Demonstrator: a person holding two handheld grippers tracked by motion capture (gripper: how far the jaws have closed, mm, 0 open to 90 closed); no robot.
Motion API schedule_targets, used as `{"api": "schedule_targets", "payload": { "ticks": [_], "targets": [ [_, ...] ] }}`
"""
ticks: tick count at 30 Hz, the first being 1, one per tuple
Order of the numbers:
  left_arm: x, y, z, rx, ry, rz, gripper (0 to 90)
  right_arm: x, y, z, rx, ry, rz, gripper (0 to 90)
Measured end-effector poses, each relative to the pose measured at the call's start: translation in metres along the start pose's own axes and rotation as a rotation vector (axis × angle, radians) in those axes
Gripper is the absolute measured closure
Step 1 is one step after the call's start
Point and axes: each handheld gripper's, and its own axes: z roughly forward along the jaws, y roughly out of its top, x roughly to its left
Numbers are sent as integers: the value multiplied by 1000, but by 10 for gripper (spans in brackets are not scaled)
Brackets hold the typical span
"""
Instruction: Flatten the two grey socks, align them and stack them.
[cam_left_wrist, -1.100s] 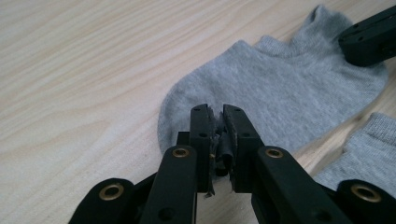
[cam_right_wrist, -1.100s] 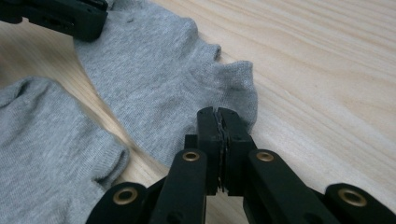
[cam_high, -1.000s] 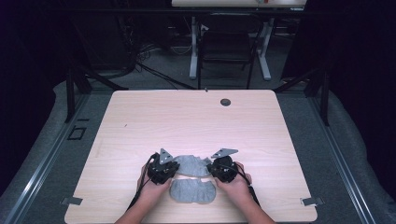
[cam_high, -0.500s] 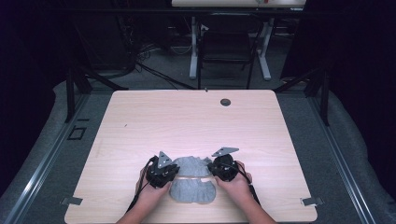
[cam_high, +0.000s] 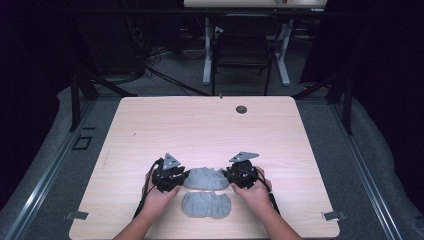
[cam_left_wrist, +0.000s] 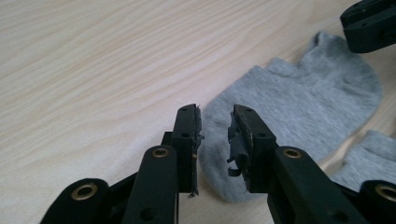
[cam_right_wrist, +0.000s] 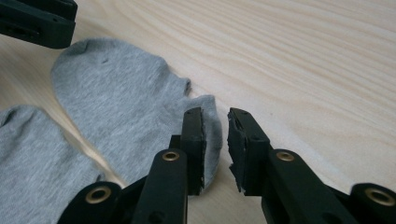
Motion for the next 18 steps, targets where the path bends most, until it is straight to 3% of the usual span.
{"api": "schedule_targets", "payload": {
  "ticks": [4,13,18],
  "targets": [
    [3,1,5,9,12,-17,693,-5,0,1,0,-6,12,718],
    [2,-2,15,51,10,4,706,-6,-1,10,17,16,10,671],
    [1,-4,17,69,8,8,776,-5,-3,13,40,29,0,757]
  ]
}}
